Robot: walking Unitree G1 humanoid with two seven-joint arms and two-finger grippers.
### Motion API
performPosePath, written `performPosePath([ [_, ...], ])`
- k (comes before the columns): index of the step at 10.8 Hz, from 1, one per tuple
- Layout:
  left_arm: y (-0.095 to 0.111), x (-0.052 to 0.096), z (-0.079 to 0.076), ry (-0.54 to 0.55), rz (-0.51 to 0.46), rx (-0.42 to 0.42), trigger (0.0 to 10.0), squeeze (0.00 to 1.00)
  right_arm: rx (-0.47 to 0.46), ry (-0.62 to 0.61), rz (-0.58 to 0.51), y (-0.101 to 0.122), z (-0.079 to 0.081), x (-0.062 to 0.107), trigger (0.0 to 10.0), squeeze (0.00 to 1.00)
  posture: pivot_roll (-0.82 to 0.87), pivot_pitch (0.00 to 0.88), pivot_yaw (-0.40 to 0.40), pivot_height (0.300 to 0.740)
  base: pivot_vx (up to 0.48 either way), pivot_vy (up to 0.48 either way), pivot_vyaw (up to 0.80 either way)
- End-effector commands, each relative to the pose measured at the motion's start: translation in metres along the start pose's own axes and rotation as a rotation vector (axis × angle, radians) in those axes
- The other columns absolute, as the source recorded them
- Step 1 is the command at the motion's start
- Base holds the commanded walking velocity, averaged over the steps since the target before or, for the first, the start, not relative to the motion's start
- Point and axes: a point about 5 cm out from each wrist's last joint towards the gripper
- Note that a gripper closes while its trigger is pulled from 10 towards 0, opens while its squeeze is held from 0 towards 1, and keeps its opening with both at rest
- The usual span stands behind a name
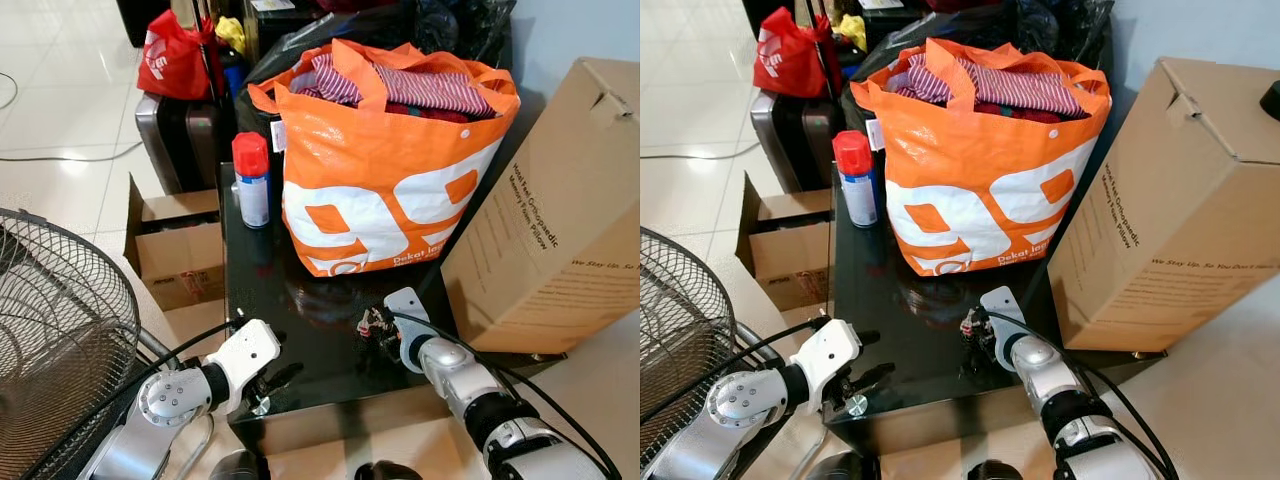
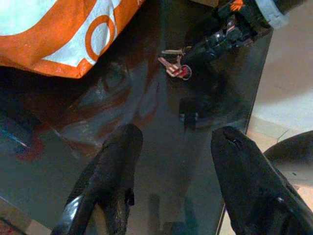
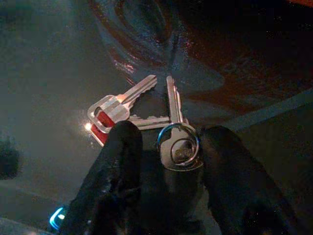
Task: Hang keys on a hook
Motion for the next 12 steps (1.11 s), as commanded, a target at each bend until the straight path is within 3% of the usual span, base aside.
performPosePath([
  [1,-0.001,0.001,-0.004,-0.016,0.007,0.002,10.0,0.00,-0.003,-0.005,0.010,-0.003,-0.001,0.000,0.5,0.00,-0.01,0.145,-0.051,0.740,0.000,0.000,0.00],
  [2,0.000,0.000,-0.004,-0.017,0.008,0.000,10.0,0.00,-0.008,0.000,0.011,-0.003,0.000,0.000,0.0,0.00,-0.01,0.143,-0.050,0.740,0.000,0.000,0.00],
  [8,0.005,-0.004,-0.001,-0.012,-0.001,-0.012,10.0,0.00,-0.014,-0.016,-0.011,-0.002,-0.007,0.001,0.0,0.00,-0.01,0.123,-0.047,0.740,0.000,0.000,0.00],
  [12,0.006,-0.007,-0.001,-0.008,-0.009,-0.017,10.0,0.00,-0.050,-0.027,-0.089,0.004,-0.019,0.007,0.0,0.00,-0.02,0.102,-0.049,0.740,0.000,0.000,0.00],
])
Point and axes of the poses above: a point about 5 cm out from each wrist's last joint towards the gripper, its own x axis pointing back from the gripper into the wrist, its own y axis along the axis of the wrist's last joint, z = x × y, and after that the axes turned 5 degrees about x, right-handed
